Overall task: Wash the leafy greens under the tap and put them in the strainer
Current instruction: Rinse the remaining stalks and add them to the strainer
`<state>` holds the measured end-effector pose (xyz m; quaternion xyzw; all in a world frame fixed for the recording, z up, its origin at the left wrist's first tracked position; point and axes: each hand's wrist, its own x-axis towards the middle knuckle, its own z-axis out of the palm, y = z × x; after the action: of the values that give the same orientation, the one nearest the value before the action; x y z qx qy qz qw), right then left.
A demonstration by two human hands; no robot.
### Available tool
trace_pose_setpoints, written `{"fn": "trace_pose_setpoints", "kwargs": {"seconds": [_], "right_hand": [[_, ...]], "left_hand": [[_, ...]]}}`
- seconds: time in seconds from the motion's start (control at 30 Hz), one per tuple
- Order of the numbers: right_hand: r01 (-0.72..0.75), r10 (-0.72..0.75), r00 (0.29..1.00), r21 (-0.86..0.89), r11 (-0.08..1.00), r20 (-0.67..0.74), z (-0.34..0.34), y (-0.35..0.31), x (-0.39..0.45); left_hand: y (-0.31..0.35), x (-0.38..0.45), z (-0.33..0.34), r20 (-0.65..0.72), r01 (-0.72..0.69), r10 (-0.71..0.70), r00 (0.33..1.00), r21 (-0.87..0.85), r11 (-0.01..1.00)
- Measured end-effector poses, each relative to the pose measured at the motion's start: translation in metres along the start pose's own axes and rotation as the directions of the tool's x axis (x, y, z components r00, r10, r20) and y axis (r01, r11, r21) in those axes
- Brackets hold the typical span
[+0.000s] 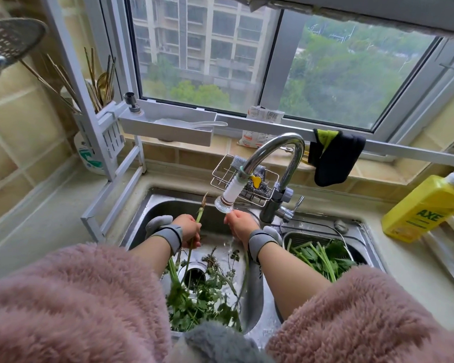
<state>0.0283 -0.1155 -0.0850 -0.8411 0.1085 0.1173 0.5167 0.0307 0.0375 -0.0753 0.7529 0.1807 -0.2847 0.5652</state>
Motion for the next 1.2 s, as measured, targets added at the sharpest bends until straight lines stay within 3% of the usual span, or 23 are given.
{"fn": "trace_pose_setpoints", "kwargs": {"seconds": [0.13,0.23,0.43,0.53,0.73,0.87,1.0,1.1,1.2], "right_hand": [[0.024,-0.022,0.999,-0.065,0.998,0.025,-0.002,-0.001,-0.001],[-0.006,0.000,0.996,0.064,0.998,0.090,0.001,0.001,-0.001],[0.082,-0.086,0.994,0.050,0.995,0.070,0.003,0.002,-0.006],[0.085,-0.088,0.988,0.036,0.996,0.125,0.005,0.000,-0.003],[0.064,-0.092,0.983,0.171,0.983,0.157,0.007,0.004,0.002],[0.134,-0.136,0.973,0.024,0.991,0.185,0.002,0.004,0.005],[0.143,-0.119,0.982,-0.166,0.976,0.149,-0.002,0.015,0.008],[0.129,-0.104,0.986,-0.209,0.969,0.130,-0.003,0.023,0.012],[0.113,-0.097,0.990,-0.170,0.979,0.099,-0.001,0.018,0.011]], "left_hand": [[0.000,0.003,0.002,-0.016,-0.004,0.004,1.000,-0.002,1.000],[0.001,0.004,0.004,-0.035,-0.007,0.006,0.999,-0.026,1.000],[0.009,0.001,0.011,0.007,-0.051,0.054,0.999,-0.203,0.978],[0.012,0.001,0.013,0.029,-0.085,0.099,0.995,-0.303,0.949],[0.023,0.005,0.019,0.009,-0.094,0.106,0.994,-0.386,0.918],[0.024,0.015,0.018,-0.059,-0.165,0.154,0.986,-0.343,0.925],[0.033,0.019,0.012,-0.203,-0.279,0.210,0.956,-0.424,0.862],[0.038,0.020,0.002,-0.275,-0.339,0.229,0.934,-0.477,0.811],[0.035,0.022,-0.001,-0.218,-0.326,0.249,0.944,-0.487,0.810]]}}
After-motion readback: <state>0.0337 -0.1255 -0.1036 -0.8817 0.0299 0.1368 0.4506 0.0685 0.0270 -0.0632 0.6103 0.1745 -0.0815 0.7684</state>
